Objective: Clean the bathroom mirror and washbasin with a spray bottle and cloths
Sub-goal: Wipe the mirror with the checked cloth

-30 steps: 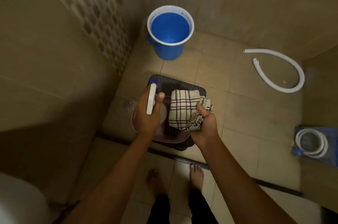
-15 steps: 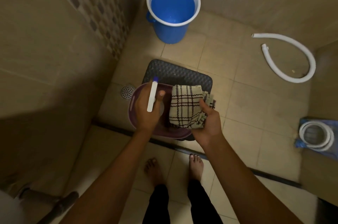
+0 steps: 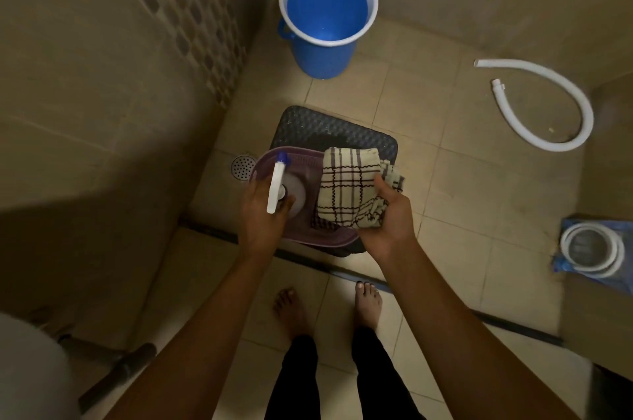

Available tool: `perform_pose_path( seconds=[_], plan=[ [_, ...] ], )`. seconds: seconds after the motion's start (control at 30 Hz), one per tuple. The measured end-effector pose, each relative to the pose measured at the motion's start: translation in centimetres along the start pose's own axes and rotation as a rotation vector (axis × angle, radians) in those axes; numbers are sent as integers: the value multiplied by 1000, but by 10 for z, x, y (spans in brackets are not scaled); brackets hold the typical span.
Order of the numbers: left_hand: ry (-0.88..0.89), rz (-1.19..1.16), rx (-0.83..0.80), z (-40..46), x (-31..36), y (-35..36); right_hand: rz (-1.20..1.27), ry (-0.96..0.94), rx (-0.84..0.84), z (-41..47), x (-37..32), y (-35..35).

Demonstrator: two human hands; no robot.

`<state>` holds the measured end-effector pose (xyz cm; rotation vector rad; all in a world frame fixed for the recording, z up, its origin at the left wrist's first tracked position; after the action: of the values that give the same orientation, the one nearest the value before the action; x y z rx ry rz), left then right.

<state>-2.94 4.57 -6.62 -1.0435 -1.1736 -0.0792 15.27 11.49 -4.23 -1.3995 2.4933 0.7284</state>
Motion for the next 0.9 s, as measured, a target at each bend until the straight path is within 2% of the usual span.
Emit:
perform_pose_path(
  seconds=[0.2, 0.47, 0.67, 0.9],
  plan=[
    [15, 91, -25, 4, 0, -4, 6, -7, 6, -2, 0, -3],
    [-28, 86, -50, 12, -1, 5, -22, -17, 11, -7, 3, -3],
    [-30, 108, -96, 3, 4, -5, -24, 18, -121, -26, -7, 8],
    [132, 262, -85, -6, 38, -48, 1, 60, -242, -77, -37, 35]
  ],
)
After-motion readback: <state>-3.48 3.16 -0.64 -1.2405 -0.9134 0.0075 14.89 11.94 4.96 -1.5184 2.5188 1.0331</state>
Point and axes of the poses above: each hand's wrist, its own z-axis towards the middle knuckle, its own y-axis out of the palm, x = y × z, the point moved 4 cm from there along z, towards the middle knuckle, and after that the axes turned 11 degrees about x, right-handed, at the moved point
